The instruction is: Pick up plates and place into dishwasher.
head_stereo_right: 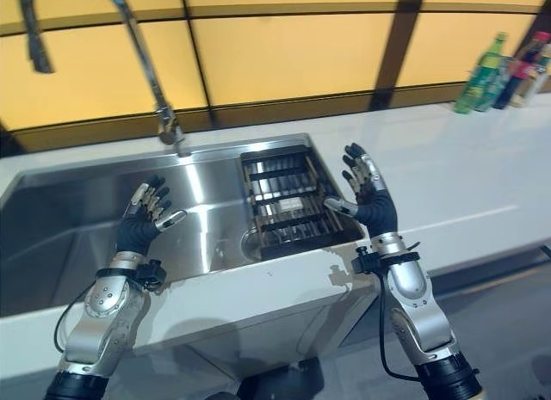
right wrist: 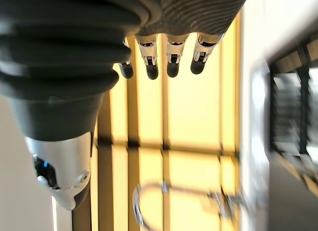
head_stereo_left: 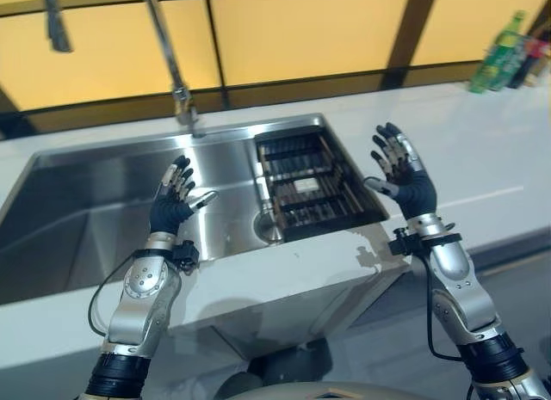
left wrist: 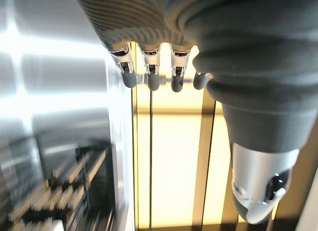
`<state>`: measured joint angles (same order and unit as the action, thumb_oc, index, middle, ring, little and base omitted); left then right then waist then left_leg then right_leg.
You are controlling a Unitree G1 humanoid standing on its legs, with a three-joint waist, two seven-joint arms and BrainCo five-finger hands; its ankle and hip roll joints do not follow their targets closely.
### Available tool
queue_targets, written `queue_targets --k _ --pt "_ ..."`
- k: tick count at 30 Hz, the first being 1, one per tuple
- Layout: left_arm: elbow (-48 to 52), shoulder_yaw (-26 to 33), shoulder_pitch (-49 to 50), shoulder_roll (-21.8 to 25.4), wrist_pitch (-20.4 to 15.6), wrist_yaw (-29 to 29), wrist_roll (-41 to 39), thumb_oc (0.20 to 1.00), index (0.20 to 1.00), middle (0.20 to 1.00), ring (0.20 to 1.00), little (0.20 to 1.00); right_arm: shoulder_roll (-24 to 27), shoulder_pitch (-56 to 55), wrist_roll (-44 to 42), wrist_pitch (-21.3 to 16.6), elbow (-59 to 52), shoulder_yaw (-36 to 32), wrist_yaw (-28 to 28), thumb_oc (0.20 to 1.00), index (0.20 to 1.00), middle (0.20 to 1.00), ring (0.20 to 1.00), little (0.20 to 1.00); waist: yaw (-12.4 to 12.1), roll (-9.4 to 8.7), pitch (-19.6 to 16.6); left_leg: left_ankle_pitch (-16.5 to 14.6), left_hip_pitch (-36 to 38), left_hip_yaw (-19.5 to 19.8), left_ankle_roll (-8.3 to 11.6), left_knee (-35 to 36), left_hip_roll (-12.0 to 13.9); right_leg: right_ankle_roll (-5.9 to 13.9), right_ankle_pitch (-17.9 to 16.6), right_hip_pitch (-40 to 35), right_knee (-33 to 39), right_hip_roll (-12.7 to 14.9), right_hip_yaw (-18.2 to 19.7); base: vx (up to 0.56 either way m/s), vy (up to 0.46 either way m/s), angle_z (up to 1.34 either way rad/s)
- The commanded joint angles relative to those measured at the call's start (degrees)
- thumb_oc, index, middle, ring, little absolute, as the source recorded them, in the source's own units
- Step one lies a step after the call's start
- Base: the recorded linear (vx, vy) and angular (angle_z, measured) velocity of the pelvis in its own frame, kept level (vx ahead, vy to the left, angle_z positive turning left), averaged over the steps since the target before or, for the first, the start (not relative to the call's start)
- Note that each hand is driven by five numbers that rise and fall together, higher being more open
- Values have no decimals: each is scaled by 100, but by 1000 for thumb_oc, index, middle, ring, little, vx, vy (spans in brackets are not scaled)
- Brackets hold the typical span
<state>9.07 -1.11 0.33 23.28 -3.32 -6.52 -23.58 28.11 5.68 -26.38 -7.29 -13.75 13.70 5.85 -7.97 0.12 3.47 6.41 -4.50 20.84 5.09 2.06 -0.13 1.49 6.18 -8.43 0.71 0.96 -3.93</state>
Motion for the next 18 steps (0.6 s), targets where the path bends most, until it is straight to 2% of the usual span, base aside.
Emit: queue_targets --k 1,3,5,7,8,11,18 --pt "325 161 -241 293 -353 245 -341 1000 1000 1000 1000 1000 -38 540 246 -101 -159 48 267 1000 1000 1000 1000 1000 -148 -295 4 -162 -151 -534 -75 -621 157 113 -769 522 31 315 -88 -103 -92 75" --pt "195 13 -404 203 -364 429 -393 1000 1000 1000 1000 1000 -9 417 325 -93 -151 -31 434 1000 1000 1000 1000 1000 52 -283 27 -81 -368 -1375 16 -1077 168 72 -745 494 18 369 -434 -112 -13 102" --pt "101 -120 -532 144 -418 339 -358 1000 1000 1000 1000 1000 24 376 269 -120 -63 -63 402 1000 1000 1000 1000 1000 213 -291 24 -172 -375 -1701 12 -1324 110 62 -744 520 -11 401 -540 -66 44 123" --pt "28 -167 -633 119 -454 165 -365 1000 1000 1000 1000 1000 9 389 185 -121 95 -62 209 1000 1000 1000 1000 1000 362 -246 -23 -336 -132 -1987 -69 -1043 102 78 -736 549 -39 393 -574 -21 104 107" --pt "-34 -205 -684 79 -458 132 -390 1000 1000 1000 1000 1000 -39 351 209 -92 153 -58 195 1000 1000 1000 1000 1000 412 -201 -59 -228 -57 -2041 -47 -902 160 71 -747 516 14 375 -555 16 99 52" --pt "-54 -273 -722 -13 -425 -21 -352 1000 1000 1000 1000 1000 -172 281 232 -64 175 -17 169 1000 1000 1000 1000 1000 467 -187 -156 -385 214 -2063 -65 -542 191 141 -854 451 222 425 -511 18 51 64" --pt "59 -213 -608 -47 -354 3 -382 1000 1000 1000 1000 1000 -313 250 310 -1 138 -63 129 1000 1000 1000 1000 1000 451 -117 -316 -268 540 -2107 -80 84 274 271 -952 388 408 509 -545 17 50 8"
